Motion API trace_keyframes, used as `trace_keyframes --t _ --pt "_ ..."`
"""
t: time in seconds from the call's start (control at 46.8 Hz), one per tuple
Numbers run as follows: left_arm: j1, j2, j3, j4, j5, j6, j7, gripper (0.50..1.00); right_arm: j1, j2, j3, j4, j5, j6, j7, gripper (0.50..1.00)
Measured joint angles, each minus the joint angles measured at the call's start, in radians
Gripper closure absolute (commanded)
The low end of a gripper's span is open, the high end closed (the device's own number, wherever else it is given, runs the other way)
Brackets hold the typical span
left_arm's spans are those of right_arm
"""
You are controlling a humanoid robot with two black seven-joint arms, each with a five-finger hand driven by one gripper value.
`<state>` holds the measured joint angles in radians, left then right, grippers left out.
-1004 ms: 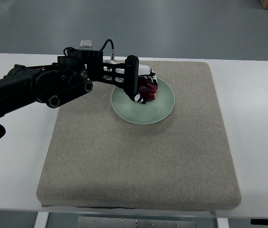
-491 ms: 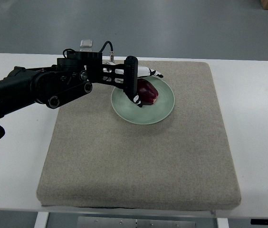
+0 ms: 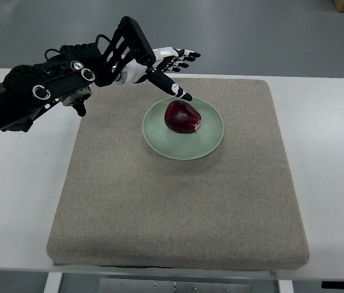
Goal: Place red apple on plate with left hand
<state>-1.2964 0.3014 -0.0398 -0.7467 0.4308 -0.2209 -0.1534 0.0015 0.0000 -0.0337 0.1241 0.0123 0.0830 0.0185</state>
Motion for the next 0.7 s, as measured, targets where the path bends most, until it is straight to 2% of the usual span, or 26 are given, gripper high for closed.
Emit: trace_keyframes --t 0.235,0.406,0.534,0.705 --pt "0.050 0.110 -0.093 0.020 -0.171 -0.019 0.000 0.506 0.000 0.000 0.000 0.000 0.000 0.000 0.000 0.568" --pt "0.115 0.121 -0.228 0.053 -0.201 -0.090 0.004 0.506 0.000 0.000 0.000 0.000 0.000 0.000 0.000 0.568" --pt "0.167 0.123 -0.328 0.112 -0.255 -0.115 0.009 0.506 0.000 0.000 0.000 0.000 0.000 0.000 0.000 0.568" --pt "0.185 0.122 -0.353 0.176 -0.365 -0.191 0.029 0.508 0.000 0.000 0.000 0.000 0.000 0.000 0.000 0.568"
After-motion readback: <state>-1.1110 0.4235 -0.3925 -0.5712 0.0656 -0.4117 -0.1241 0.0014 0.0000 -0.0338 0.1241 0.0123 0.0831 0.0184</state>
